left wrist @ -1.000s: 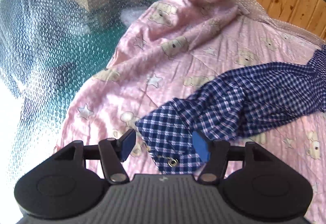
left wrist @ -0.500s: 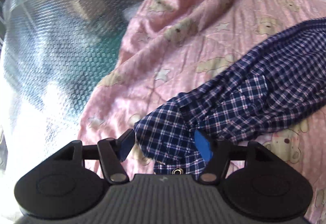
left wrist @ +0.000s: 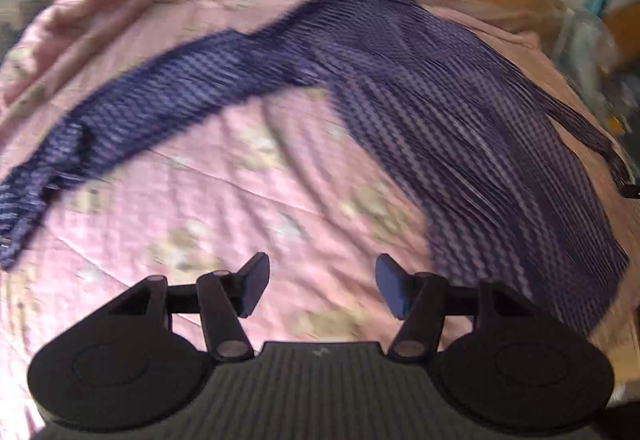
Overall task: Fold clothes
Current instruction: 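Grasp the shirt hem with the right gripper and lift it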
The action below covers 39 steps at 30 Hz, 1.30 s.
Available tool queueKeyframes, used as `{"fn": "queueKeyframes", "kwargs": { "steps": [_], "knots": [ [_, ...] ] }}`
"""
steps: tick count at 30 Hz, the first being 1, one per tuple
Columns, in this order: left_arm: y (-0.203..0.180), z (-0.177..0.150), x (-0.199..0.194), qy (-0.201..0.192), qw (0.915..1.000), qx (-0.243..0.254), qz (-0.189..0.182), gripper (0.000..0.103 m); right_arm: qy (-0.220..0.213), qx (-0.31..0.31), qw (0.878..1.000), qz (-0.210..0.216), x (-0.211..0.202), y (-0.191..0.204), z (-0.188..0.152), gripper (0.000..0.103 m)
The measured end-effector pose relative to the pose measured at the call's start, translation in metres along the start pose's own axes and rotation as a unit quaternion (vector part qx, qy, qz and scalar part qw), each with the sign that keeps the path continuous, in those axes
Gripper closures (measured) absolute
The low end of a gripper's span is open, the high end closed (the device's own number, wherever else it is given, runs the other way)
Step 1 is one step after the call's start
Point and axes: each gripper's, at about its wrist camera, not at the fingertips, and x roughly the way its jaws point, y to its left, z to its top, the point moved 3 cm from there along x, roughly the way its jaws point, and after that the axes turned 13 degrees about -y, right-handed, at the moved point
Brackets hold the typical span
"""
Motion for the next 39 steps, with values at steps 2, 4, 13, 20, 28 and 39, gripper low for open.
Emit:
{"fn": "queueKeyframes", "kwargs": {
  "steps": [2,4,13,20,28,39],
  "knots": [
    [-0.048,-0.024,-0.004,0.012,0.9979,0.046,-0.044,0.043,0.019,-0.077,0.997,0.002,-0.028,-0.011,-0.044,0.032],
    [-0.086,-0.047,-0.008,0.020,0.9929,0.100,-0.060,0.043,0.031,-0.167,0.985,0.023,-0.048,-0.011,-0.085,0.031],
    [-0.201,-0.089,0.006,0.035,0.9657,0.255,-0.036,0.039,-0.061,-0.432,0.896,0.081,-0.017,-0.018,-0.152,0.031],
    [-0.207,-0.054,0.037,0.010,0.9685,0.242,0.057,0.089,-0.075,-0.374,0.906,0.183,-0.018,-0.030,-0.118,0.103],
    [-0.124,0.073,0.048,-0.101,0.9782,0.015,0.181,0.044,-0.077,0.035,0.984,0.159,0.045,-0.091,0.011,0.103],
    [-0.142,-0.020,0.039,-0.037,0.9721,0.100,0.209,0.034,-0.038,0.089,0.982,0.159,0.075,-0.085,-0.019,0.095]
  ]
}}
